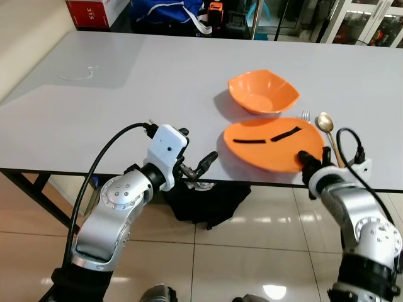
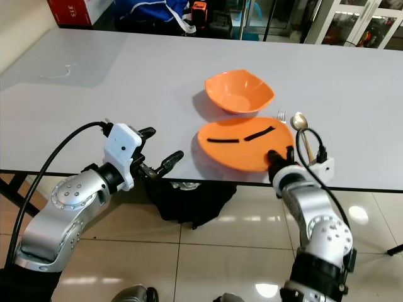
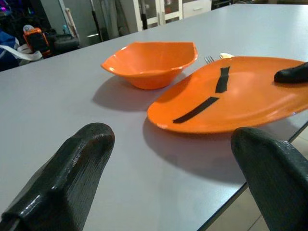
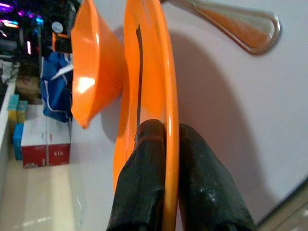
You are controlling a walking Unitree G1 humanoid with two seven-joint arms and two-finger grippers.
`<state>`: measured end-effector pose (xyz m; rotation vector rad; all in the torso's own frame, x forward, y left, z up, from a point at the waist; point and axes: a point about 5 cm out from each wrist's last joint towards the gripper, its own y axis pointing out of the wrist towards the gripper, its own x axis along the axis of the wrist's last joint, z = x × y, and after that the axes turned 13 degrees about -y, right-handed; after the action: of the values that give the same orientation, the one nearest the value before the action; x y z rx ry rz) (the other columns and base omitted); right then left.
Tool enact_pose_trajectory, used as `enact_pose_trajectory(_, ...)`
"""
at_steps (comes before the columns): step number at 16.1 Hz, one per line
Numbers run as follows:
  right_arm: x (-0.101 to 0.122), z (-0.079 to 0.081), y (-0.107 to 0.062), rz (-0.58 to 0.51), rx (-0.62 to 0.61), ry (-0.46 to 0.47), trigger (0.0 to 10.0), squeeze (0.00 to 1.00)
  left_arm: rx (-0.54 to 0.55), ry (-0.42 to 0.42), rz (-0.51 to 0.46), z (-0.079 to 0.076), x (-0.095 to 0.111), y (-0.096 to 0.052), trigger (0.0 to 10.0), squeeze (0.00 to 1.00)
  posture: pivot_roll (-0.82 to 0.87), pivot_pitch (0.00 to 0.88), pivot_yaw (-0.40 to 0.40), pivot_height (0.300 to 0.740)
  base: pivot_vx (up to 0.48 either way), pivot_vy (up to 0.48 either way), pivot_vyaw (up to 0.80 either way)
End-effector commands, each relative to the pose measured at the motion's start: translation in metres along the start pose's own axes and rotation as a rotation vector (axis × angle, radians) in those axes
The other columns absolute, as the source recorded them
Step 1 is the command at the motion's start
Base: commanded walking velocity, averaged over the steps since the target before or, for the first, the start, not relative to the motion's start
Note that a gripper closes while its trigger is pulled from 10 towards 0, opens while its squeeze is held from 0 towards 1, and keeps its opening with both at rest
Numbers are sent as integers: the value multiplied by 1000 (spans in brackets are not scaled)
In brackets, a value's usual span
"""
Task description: Setting the table
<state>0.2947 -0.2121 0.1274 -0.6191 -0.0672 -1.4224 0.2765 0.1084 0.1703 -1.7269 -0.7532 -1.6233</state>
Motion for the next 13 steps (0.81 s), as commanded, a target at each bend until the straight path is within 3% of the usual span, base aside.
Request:
enact_pose_trajectory(1,11,8,3,-43,31,25,10000,0,-29,6,-6,-5,3,0,10000,0,-13,85,-14,740,0,0,0)
enact_pose_trajectory(7,11,14,28,-35,35,34,10000,0,-56,5,10,-9,2,0,10000,0,-7,94,-11,740,0,0,0)
enact_pose_trajectory(13,-1,22,49,4,55,25,10000,0,-213,-6,105,-30,-10,-7,10000,0,-3,102,-10,740,0,0,0)
